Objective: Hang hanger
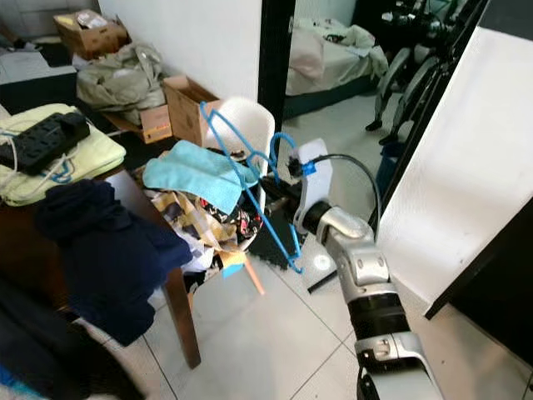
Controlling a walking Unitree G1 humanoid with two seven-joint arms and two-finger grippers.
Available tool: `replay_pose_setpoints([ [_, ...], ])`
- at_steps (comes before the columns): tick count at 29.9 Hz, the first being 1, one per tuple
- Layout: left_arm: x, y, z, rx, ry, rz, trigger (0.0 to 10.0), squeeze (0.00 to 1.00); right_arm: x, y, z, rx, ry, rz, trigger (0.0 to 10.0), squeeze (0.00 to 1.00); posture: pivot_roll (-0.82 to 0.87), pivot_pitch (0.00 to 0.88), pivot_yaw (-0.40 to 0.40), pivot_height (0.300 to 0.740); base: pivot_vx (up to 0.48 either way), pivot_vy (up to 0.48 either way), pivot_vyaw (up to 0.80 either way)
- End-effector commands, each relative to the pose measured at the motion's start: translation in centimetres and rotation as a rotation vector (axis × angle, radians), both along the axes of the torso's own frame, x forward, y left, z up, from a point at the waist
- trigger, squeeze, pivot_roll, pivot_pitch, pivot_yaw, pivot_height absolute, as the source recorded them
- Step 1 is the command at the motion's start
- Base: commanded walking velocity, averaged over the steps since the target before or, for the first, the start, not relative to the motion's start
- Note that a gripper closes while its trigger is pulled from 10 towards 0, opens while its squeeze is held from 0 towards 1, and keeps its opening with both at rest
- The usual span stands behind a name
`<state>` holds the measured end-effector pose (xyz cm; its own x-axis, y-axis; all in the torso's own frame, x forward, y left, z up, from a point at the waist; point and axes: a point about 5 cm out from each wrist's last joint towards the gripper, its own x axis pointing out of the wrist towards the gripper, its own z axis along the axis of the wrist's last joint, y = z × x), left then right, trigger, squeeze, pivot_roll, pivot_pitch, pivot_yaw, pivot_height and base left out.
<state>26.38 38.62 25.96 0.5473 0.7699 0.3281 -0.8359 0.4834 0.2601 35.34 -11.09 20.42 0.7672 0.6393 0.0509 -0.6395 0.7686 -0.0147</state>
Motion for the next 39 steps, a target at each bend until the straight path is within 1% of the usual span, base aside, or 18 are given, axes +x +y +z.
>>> replay_pose_setpoints([
  [1,0.5,-0.6,0.3,0.013,-0.025,-0.039,10.0,0.00,-0.2,-0.2,-0.1,-0.012,0.005,-0.007,10.0,0.00,0.01,0.083,-0.075,0.740,0.000,0.000,0.00],
  [5,1.4,-1.7,0.6,0.012,-0.040,-0.132,10.0,0.00,-0.2,-0.2,-0.1,-0.015,0.006,-0.010,10.0,0.00,0.01,0.086,-0.073,0.740,0.000,0.000,0.00],
  [6,2.0,-2.9,1.3,0.030,-0.075,-0.224,10.0,0.00,-0.2,-0.2,-0.1,-0.013,0.007,-0.008,10.0,0.00,0.01,0.087,-0.077,0.740,0.000,0.000,0.00],
  [7,2.0,-2.9,1.3,0.030,-0.075,-0.224,10.0,0.00,-0.2,-0.2,-0.1,-0.013,0.007,-0.008,10.0,0.00,0.01,0.087,-0.077,0.740,0.000,0.000,0.00],
  [8,2.4,-4.6,2.7,0.070,-0.119,-0.334,10.0,0.00,-0.2,-0.1,-0.1,-0.012,0.009,-0.006,10.0,0.00,0.01,0.090,-0.078,0.740,0.000,0.000,0.00],
  [11,2.7,-6.0,3.7,0.087,-0.153,-0.429,10.0,0.00,-0.3,-0.1,-0.1,-0.009,0.012,-0.003,10.0,0.00,0.02,0.090,-0.078,0.740,0.000,0.000,0.00],
  [12,2.4,-7.5,5.6,0.133,-0.213,-0.508,10.0,0.00,-0.3,0.0,-0.1,-0.006,0.016,-0.001,10.0,0.00,0.02,0.092,-0.078,0.740,0.000,0.000,0.00],
  [15,1.8,-8.5,7.9,0.199,-0.266,-0.545,10.0,0.00,-0.4,0.1,-0.1,-0.002,0.020,0.004,10.0,0.00,0.02,0.093,-0.079,0.740,0.320,0.000,0.00],
  [17,0.5,-9.3,11.3,0.293,-0.356,-0.559,10.0,0.00,-0.5,0.2,-0.1,0.003,0.023,0.011,10.0,0.00,0.02,0.093,-0.079,0.740,0.480,0.000,0.00],
  [18,0.5,-9.3,11.3,0.293,-0.356,-0.559,10.0,0.00,-0.5,0.2,-0.1,0.003,0.023,0.011,10.0,0.00,0.02,0.093,-0.079,0.740,0.480,0.000,0.00],
  [20,-1.5,-9.3,16.0,0.429,-0.454,-0.502,10.0,0.00,-0.6,0.4,-0.1,0.021,0.022,0.027,10.0,0.00,0.04,0.091,-0.075,0.740,0.480,0.000,0.00],
  [21,-1.5,-9.3,16.0,0.429,-0.454,-0.502,10.0,0.00,-0.6,0.4,-0.1,0.021,0.022,0.027,10.0,0.00,0.04,0.091,-0.075,0.740,0.480,0.000,0.00],
  [23,-3.9,-9.4,20.0,0.561,-0.537,-0.419,10.0,0.00,-0.7,0.6,0.0,0.042,0.017,0.044,10.0,0.00,0.04,0.090,-0.072,0.740,0.480,0.000,0.00],
  [25,-3.9,-9.4,20.0,0.561,-0.537,-0.419,10.0,0.00,-0.7,0.6,0.0,0.042,0.017,0.044,10.0,0.00,0.04,0.090,-0.072,0.740,0.480,0.000,0.00],
  [28,-6.8,-9.5,23.7,0.683,-0.611,-0.284,10.0,0.00,-1.0,0.9,0.0,0.062,0.014,0.068,10.0,0.00,0.05,0.089,-0.066,0.740,0.480,0.000,0.00],
  [34,-7.5,-8.8,24.1,0.690,-0.604,-0.188,10.0,0.00,-1.1,1.0,0.0,0.063,0.016,0.070,10.0,0.00,0.05,0.087,-0.064,0.740,0.320,0.000,0.00],
  [38,-6.5,-6.9,21.8,0.626,-0.497,-0.091,10.0,0.00,-1.1,0.9,-0.1,0.061,0.018,0.066,10.0,0.00,0.05,0.087,-0.063,0.740,0.000,0.000,0.00],
  [39,-5.9,-5.9,20.2,0.567,-0.448,-0.060,10.0,0.00,-1.1,0.9,-0.1,0.057,0.021,0.063,10.0,0.00,0.05,0.087,-0.064,0.740,0.000,0.000,0.00],
])
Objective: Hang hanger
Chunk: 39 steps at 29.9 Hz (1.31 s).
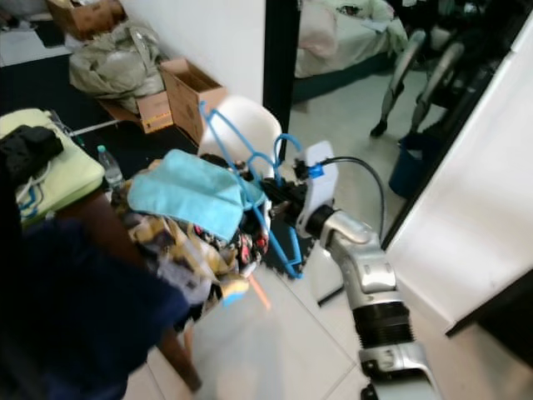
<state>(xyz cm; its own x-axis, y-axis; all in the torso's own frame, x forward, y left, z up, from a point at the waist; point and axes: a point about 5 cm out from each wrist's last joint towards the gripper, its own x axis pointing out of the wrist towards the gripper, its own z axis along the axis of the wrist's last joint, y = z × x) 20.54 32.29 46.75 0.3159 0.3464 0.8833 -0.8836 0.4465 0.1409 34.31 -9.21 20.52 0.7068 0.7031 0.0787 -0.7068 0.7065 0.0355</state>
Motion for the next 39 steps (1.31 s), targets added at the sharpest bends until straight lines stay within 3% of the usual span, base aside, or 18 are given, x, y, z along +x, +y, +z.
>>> replay_pose_setpoints([
  [1,-0.1,0.5,-0.6,-0.037,-0.002,0.031,10.0,0.00,0.0,-1.0,-0.2,0.001,0.008,-0.028,10.0,0.00,0.05,0.087,-0.064,0.740,0.000,0.000,0.00],
  [2,-0.1,0.5,-0.6,-0.037,-0.002,0.031,10.0,0.00,0.0,-1.0,-0.2,0.001,0.008,-0.028,10.0,0.00,0.05,0.087,-0.064,0.740,0.000,0.000,0.00],
  [4,1.2,1.8,-3.9,-0.165,0.098,0.027,10.0,0.00,-0.1,-1.1,-0.5,-0.016,0.018,-0.026,10.0,0.00,0.05,0.088,-0.060,0.740,0.000,0.000,0.00],
  [5,1.2,1.8,-3.9,-0.165,0.098,0.027,10.0,0.00,-0.1,-1.1,-0.5,-0.016,0.018,-0.026,10.0,0.00,0.05,0.088,-0.060,0.740,0.000,0.000,0.00],
  [8,5.3,-0.2,-9.4,-0.222,0.433,-0.196,10.0,0.00,-0.3,-1.0,-0.9,-0.039,0.028,0.004,10.0,0.00,0.05,0.089,-0.056,0.740,0.000,0.000,0.00],
  [10,5.3,-0.2,-9.4,-0.222,0.433,-0.196,10.0,0.00,-0.3,-1.0,-0.9,-0.039,0.028,0.004,10.0,0.00,0.05,0.089,-0.056,0.740,0.000,0.000,0.00],
  [11,6.1,-1.5,-10.7,-0.170,0.540,-0.250,10.0,0.00,-0.4,-1.0,-1.0,-0.046,0.029,0.012,10.0,0.00,0.05,0.092,-0.053,0.740,0.000,0.000,0.00],
  [12,6.1,-1.5,-10.7,-0.170,0.540,-0.250,10.0,0.00,-0.4,-1.0,-1.0,-0.046,0.029,0.012,10.0,0.00,0.05,0.092,-0.053,0.740,0.000,0.000,0.00],
  [13,6.9,-3.2,-12.5,-0.103,0.683,-0.323,10.0,0.00,-0.5,-1.0,-1.1,-0.052,0.031,0.017,10.0,0.00,0.05,0.093,-0.054,0.740,0.000,0.000,0.00],
  [14,6.9,-3.2,-12.5,-0.103,0.683,-0.323,10.0,0.00,-0.5,-1.0,-1.1,-0.052,0.031,0.017,10.0,0.00,0.05,0.093,-0.054,0.740,0.000,0.000,0.00],
  [15,7.1,-4.6,-14.4,-0.073,0.794,-0.403,10.0,0.00,-0.6,-1.1,-1.2,-0.059,0.033,0.019,10.0,0.00,0.05,0.093,-0.054,0.740,0.000,0.000,0.00],
  [18,7.0,-5.8,-15.7,-0.053,0.861,-0.471,10.0,0.00,-0.6,-1.2,-1.2,-0.063,0.035,0.020,10.0,0.00,0.05,0.097,-0.054,0.740,0.000,0.000,0.00],
  [20,6.9,-6.3,-17.6,-0.081,0.966,-0.475,10.0,0.00,-0.5,-1.2,-1.3,-0.071,0.036,0.025,10.0,0.00,0.05,0.094,-0.054,0.740,0.000,0.000,0.00],
  [24,6.7,-5.7,-18.2,-0.135,0.982,-0.409,10.0,0.00,-0.6,-1.1,-1.3,-0.079,0.033,0.040,10.0,0.00,0.05,0.090,-0.050,0.740,0.000,0.000,0.00],
  [28,5.8,-4.2,-17.8,-0.208,0.943,-0.269,10.0,0.00,-0.8,-1.1,-1.4,-0.088,0.030,0.060,10.0,0.00,0.05,0.088,-0.046,0.740,0.000,0.000,0.00],
  [30,5.8,-4.2,-17.8,-0.208,0.943,-0.269,10.0,0.00,-0.8,-1.1,-1.4,-0.088,0.030,0.060,10.0,0.00,0.05,0.088,-0.046,0.740,0.000,0.000,0.00],
  [32,4.7,-3.2,-17.5,-0.234,0.921,-0.199,10.0,1.00,-0.9,-1.1,-1.5,-0.093,0.031,0.066,10.0,0.00,0.06,0.086,-0.047,0.740,0.000,0.000,0.00],
  [39,3.8,-2.7,-17.8,-0.226,0.996,-0.172,10.0,1.00,-0.9,-1.2,-1.6,-0.102,0.033,0.077,10.0,0.00,0.07,0.085,-0.053,0.740,0.000,0.000,0.00],
])
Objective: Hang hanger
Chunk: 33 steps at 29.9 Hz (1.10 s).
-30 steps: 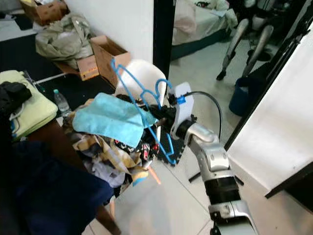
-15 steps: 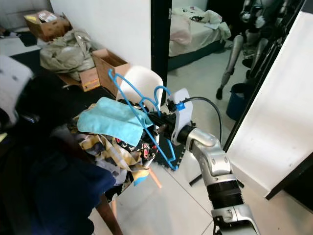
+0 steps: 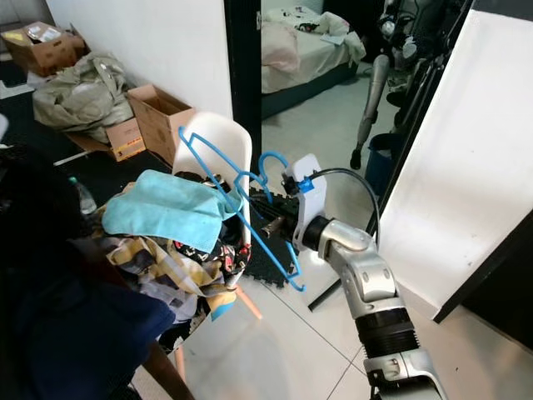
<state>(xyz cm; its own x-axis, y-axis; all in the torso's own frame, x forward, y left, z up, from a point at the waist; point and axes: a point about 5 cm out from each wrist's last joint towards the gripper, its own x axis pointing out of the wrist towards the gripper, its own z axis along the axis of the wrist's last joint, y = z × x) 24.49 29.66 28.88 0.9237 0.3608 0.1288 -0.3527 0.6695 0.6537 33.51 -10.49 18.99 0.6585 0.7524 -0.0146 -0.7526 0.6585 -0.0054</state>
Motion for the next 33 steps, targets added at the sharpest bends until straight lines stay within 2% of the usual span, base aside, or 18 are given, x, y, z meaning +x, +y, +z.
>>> replay_pose_setpoints([
  [1,-0.3,-0.1,0.0,0.044,0.040,0.000,10.0,1.00,-0.1,0.1,-0.1,-0.008,0.000,0.013,10.0,0.00,0.07,0.085,-0.053,0.740,0.000,0.000,0.00],
  [11,-0.3,-0.5,1.0,0.136,0.061,-0.019,10.0,1.00,0.0,0.2,-0.2,-0.018,0.001,0.021,10.0,0.00,0.07,0.086,-0.052,0.740,0.000,0.000,0.00],
  [12,0.0,-1.2,1.8,0.149,0.048,-0.069,10.0,0.77,0.0,0.0,-0.2,-0.027,-0.001,0.019,10.0,0.00,0.06,0.087,-0.051,0.740,0.000,0.000,0.00],
  [13,0.5,-2.4,2.7,0.091,-0.007,-0.170,10.0,0.00,0.1,-0.1,-0.2,-0.041,-0.005,0.016,10.0,0.00,0.06,0.086,-0.053,0.740,0.000,0.000,0.00],
  [14,0.7,-3.3,3.4,0.044,-0.051,-0.240,10.0,0.00,0.2,-0.2,-0.2,-0.050,-0.007,0.014,10.0,0.00,0.06,0.087,-0.054,0.740,0.000,0.000,0.00],
  [15,0.7,-3.3,3.4,0.044,-0.051,-0.240,10.0,0.00,0.2,-0.2,-0.2,-0.050,-0.007,0.014,10.0,0.00,0.06,0.087,-0.054,0.740,0.000,0.000,0.00],
  [17,1.0,-5.8,4.9,-0.036,-0.127,-0.447,10.0,0.00,0.3,-0.5,-0.3,-0.095,-0.013,0.010,10.0,0.00,0.06,0.087,-0.057,0.740,0.000,0.000,0.00],
  [18,0.9,-6.6,5.3,-0.036,-0.147,-0.507,10.0,0.00,0.4,-0.7,-0.4,-0.105,-0.014,0.007,10.0,0.00,0.06,0.088,-0.058,0.740,0.000,0.000,0.00],
  [20,0.9,-6.6,5.3,-0.036,-0.147,-0.507,10.0,0.00,0.4,-0.7,-0.4,-0.105,-0.014,0.007,10.0,0.00,0.06,0.088,-0.058,0.740,0.000,0.000,0.00],
  [22,0.7,-7.5,5.6,-0.044,-0.173,-0.562,10.0,0.00,0.5,-0.8,-0.4,-0.112,-0.012,0.002,10.0,0.00,0.07,0.090,-0.061,0.740,0.000,0.000,0.00],
  [23,0.5,-8.7,5.9,-0.096,-0.210,-0.646,10.0,0.00,0.7,-1.1,-0.5,-0.138,-0.013,-0.008,10.0,0.00,0.07,0.089,-0.062,0.740,0.000,0.000,0.00],
  [24,0.5,-8.7,5.9,-0.096,-0.210,-0.646,10.0,0.00,0.7,-1.1,-0.5,-0.138,-0.013,-0.008,10.0,0.00,0.07,0.089,-0.062,0.740,0.000,0.000,0.00],
  [25,0.4,-9.8,5.7,-0.138,-0.219,-0.712,10.0,0.00,0.8,-1.3,-0.5,-0.157,-0.010,-0.015,10.0,0.00,0.07,0.088,-0.062,0.740,0.000,0.000,0.00],
  [26,0.5,-10.5,5.1,-0.145,-0.201,-0.731,10.0,0.00,1.0,-1.4,-0.5,-0.179,-0.007,-0.015,10.0,0.00,0.06,0.089,-0.063,0.740,0.000,0.000,0.00],
  [29,0.6,-10.8,4.6,-0.130,-0.180,-0.723,10.0,0.00,1.0,-1.5,-0.5,-0.192,-0.004,-0.010,10.0,0.00,0.06,0.088,-0.066,0.740,0.000,0.000,0.00],
  [31,0.8,-10.5,4.2,-0.125,-0.171,-0.678,10.0,0.00,0.9,-1.5,-0.5,-0.200,-0.001,-0.002,10.0,0.00,0.06,0.090,-0.068,0.740,0.000,0.000,0.00],
  [32,1.1,-10.0,4.3,-0.136,-0.201,-0.601,10.0,0.00,1.0,-1.7,-0.5,-0.202,-0.001,-0.003,10.0,0.00,0.06,0.090,-0.069,0.740,0.000,0.000,0.00],
  [33,1.1,-10.0,4.3,-0.136,-0.201,-0.601,10.0,0.00,1.0,-1.7,-0.5,-0.202,-0.001,-0.003,10.0,0.00,0.06,0.090,-0.069,0.740,0.000,0.000,0.00],
])
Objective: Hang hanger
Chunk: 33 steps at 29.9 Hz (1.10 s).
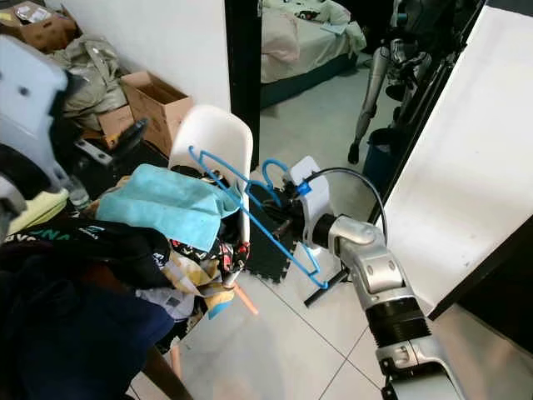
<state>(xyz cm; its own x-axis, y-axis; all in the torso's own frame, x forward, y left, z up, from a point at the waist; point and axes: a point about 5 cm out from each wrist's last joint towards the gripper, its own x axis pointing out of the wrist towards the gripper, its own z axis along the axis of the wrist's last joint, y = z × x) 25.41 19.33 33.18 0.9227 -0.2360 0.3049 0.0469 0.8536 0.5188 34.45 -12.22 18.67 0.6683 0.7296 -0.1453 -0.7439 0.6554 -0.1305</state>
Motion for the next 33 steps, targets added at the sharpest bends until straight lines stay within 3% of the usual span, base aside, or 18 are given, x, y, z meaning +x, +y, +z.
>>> replay_pose_setpoints([
  [1,0.2,0.3,0.0,-0.011,-0.002,0.050,10.0,0.00,0.0,0.0,-0.1,-0.020,0.006,0.009,10.0,0.00,0.06,0.090,-0.069,0.740,0.000,0.000,0.00],
  [4,0.7,1.1,0.1,-0.071,-0.028,0.162,10.0,0.00,0.2,-0.2,0.0,0.000,0.001,-0.009,10.0,0.00,0.06,0.089,-0.069,0.740,0.000,0.000,0.00],
  [6,0.7,1.1,0.1,-0.071,-0.028,0.162,10.0,0.00,0.2,-0.2,0.0,0.000,0.001,-0.009,10.0,0.00,0.06,0.089,-0.069,0.740,0.000,0.000,0.00],
  [7,1.1,1.1,-0.5,-0.123,-0.027,0.188,10.0,0.00,0.4,-0.1,0.1,0.028,-0.002,-0.021,10.0,0.00,0.07,0.087,-0.071,0.740,-0.289,0.000,0.00],
  [10,1.7,0.1,-2.5,-0.231,-0.001,0.190,10.0,0.00,0.6,0.4,0.2,0.086,-0.002,-0.045,10.0,0.00,0.07,0.085,-0.071,0.740,-0.394,0.000,0.00],
  [12,1.7,0.1,-2.5,-0.231,-0.001,0.190,10.0,0.00,0.6,0.4,0.2,0.086,-0.002,-0.045,10.0,0.00,0.07,0.085,-0.071,0.740,-0.424,0.000,0.00],
  [13,1.9,-0.8,-3.4,-0.279,0.018,0.175,10.0,0.00,0.6,0.5,0.2,0.116,-0.005,-0.054,10.0,0.00,0.07,0.083,-0.075,0.740,-0.420,0.000,0.00],
  [16,1.9,-0.8,-3.4,-0.279,0.018,0.175,10.0,0.00,0.6,0.5,0.2,0.116,-0.005,-0.054,10.0,0.00,0.07,0.083,-0.075,0.740,-0.420,0.000,0.00],
  [18,2.0,-2.5,-3.9,-0.316,0.023,0.133,10.0,0.00,0.6,0.8,0.9,0.217,-0.007,-0.050,10.0,0.00,0.07,0.082,-0.076,0.740,-0.456,0.000,0.00],
  [22,2.1,-3.4,-3.4,-0.311,0.000,0.120,10.0,0.00,0.4,1.1,1.6,0.291,-0.017,-0.024,10.0,0.00,0.07,0.078,-0.076,0.740,-0.480,0.000,0.20],
  [27,2.0,-3.2,-2.5,-0.301,-0.048,0.133,10.0,0.00,0.0,1.5,2.1,0.320,-0.035,0.019,10.0,0.00,0.07,0.078,-0.076,0.740,-0.390,0.000,0.80],
  [29,1.9,-2.5,-1.6,-0.297,-0.112,0.182,10.0,0.00,-0.2,1.8,2.4,0.329,-0.046,0.050,10.0,0.00,0.07,0.073,-0.074,0.740,0.000,0.000,0.80],
  [33,1.9,-2.1,-1.6,-0.299,-0.133,0.216,10.0,0.00,-0.3,1.9,2.4,0.328,-0.050,0.060,10.0,0.00,0.07,0.069,-0.074,0.740,0.000,0.000,0.80],
])
